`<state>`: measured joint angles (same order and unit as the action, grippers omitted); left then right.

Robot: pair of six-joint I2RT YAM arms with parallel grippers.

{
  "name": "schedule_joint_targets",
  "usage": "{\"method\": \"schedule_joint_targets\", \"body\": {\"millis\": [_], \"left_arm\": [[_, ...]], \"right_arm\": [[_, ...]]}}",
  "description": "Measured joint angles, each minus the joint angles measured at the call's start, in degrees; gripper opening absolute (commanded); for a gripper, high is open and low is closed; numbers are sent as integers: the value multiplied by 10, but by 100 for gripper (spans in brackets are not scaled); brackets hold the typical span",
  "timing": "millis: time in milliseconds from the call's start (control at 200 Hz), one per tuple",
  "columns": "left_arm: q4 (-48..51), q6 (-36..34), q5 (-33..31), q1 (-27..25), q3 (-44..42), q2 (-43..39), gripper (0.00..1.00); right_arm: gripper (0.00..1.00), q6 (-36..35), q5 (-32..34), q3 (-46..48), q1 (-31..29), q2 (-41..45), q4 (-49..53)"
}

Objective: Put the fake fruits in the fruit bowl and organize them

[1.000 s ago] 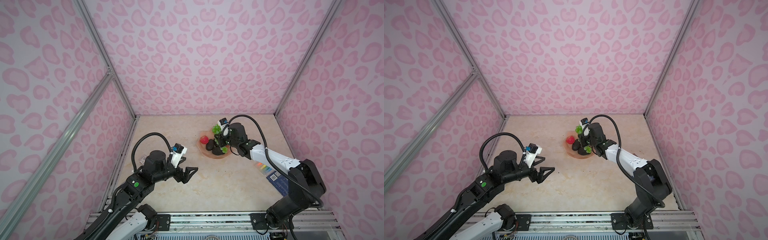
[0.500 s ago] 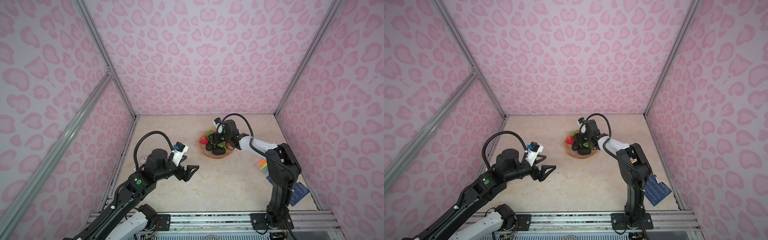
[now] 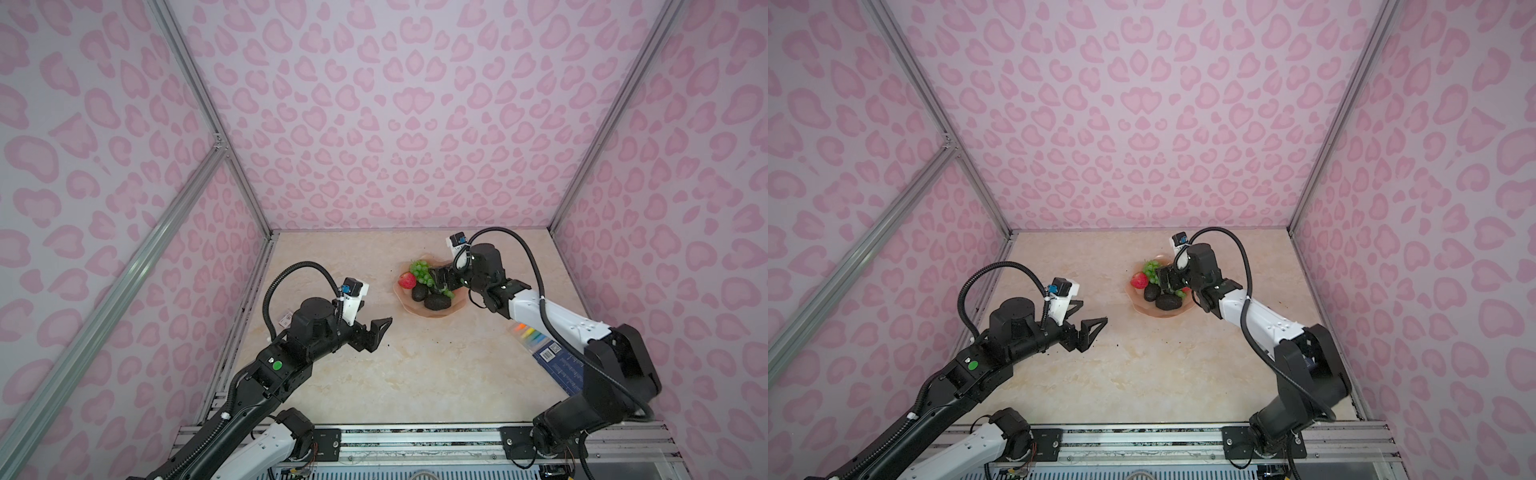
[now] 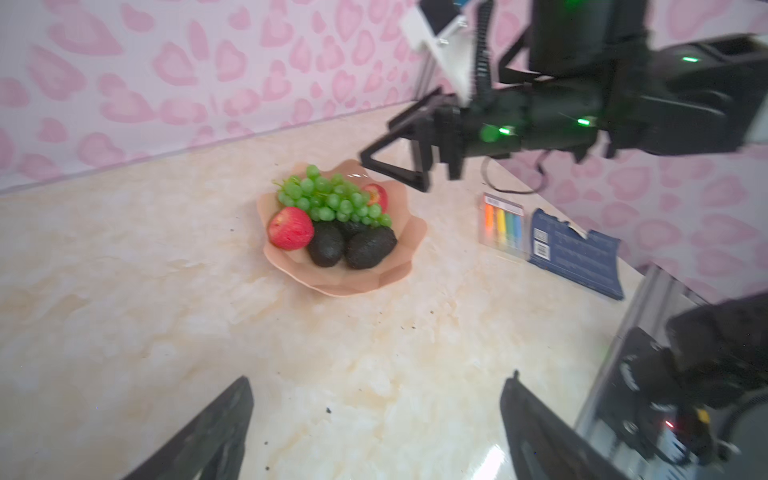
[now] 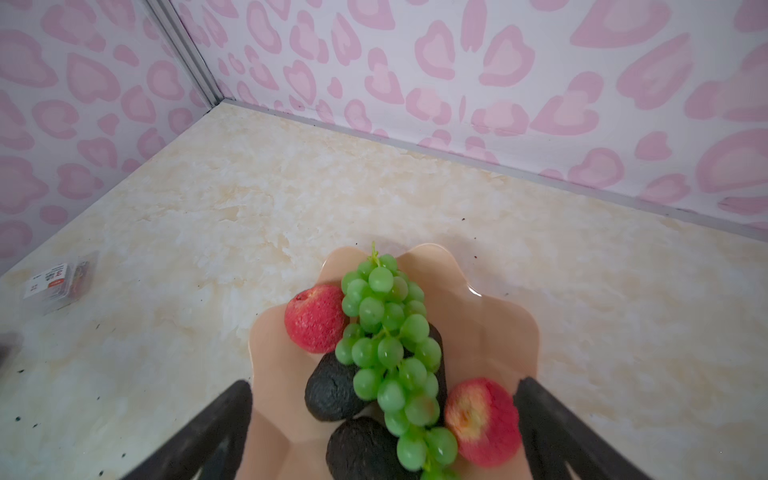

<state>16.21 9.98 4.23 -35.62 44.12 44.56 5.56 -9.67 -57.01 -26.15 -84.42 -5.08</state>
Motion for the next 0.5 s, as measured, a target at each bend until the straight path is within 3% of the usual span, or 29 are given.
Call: {"method": "schedule_joint_targets", "body": {"millis": [220,370,500], "left_arm": [[-156,-1,-193,23,-69,57,99],[-267,-12,-244,103,-127,106,100],[-348,-10,-264,187,-202,130,98]], "right_arm": [[99,5,134,176,12,230,-16],[99,16,226,301,65,341,-35],[99,19,290,394,98,378,-84]]}}
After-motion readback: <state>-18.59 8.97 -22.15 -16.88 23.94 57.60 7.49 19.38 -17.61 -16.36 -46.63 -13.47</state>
